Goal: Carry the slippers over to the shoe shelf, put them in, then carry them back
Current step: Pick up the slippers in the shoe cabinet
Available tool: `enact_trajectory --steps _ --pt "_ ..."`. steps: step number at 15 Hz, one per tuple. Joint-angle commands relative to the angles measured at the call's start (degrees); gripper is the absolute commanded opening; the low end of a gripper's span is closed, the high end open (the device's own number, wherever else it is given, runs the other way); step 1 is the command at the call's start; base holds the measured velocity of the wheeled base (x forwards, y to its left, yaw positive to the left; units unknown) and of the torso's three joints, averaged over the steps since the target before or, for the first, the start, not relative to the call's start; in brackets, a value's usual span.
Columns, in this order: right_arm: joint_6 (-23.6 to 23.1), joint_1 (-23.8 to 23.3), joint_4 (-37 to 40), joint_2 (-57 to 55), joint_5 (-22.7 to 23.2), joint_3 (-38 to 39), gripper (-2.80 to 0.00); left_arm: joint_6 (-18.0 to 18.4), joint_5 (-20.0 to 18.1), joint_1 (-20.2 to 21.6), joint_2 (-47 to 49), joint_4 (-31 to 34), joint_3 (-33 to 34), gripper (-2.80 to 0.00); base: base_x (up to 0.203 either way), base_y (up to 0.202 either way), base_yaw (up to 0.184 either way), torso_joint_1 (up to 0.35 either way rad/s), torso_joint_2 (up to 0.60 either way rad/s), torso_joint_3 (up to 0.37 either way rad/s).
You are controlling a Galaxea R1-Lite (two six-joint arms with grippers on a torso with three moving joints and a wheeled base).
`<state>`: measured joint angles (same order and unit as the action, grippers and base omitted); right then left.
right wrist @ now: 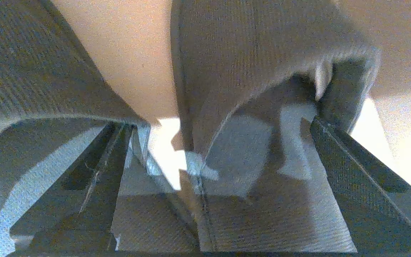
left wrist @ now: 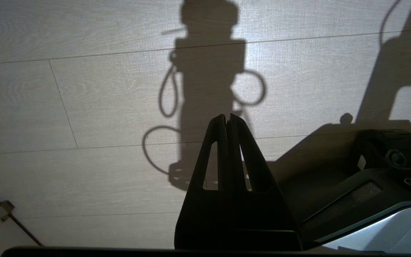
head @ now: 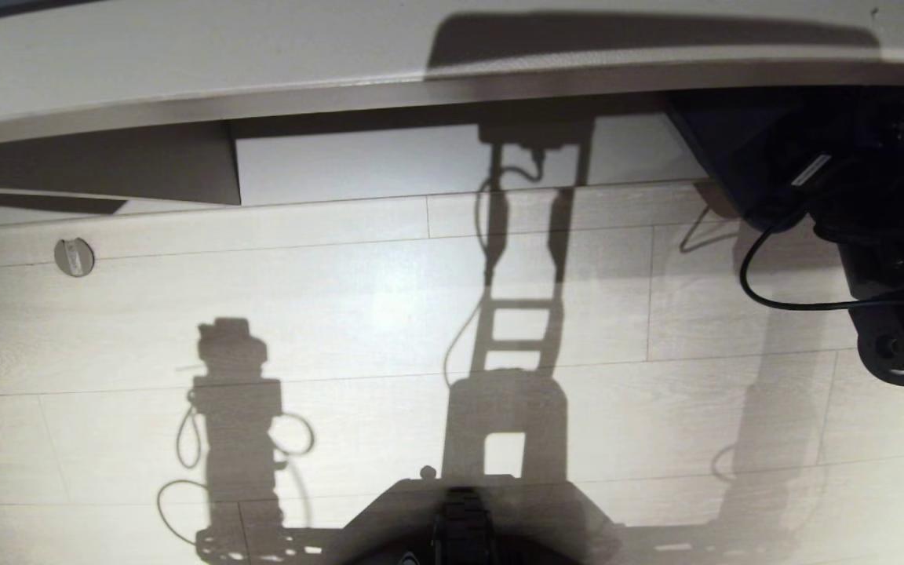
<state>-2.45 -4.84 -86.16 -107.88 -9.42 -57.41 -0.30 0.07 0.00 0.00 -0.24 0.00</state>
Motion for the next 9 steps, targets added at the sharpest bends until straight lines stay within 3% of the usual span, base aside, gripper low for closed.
enact_trajectory --steps 1,9 --pt "0.7 0.0 -0.5 -1.0 -0.1 -0.1 0.0 0.0 0.0 0.0 0.0 0.0 0.0 -2.8 0.0 0.0 0.0 0.0 0.0 0.0" --pt "2.3 0.1 -0.8 -3.6 3.8 -5.2 0.0 0.0 0.0 0.0 0.0 0.0 0.0 -2.8 0.0 0.0 0.0 0.0 0.0 0.0"
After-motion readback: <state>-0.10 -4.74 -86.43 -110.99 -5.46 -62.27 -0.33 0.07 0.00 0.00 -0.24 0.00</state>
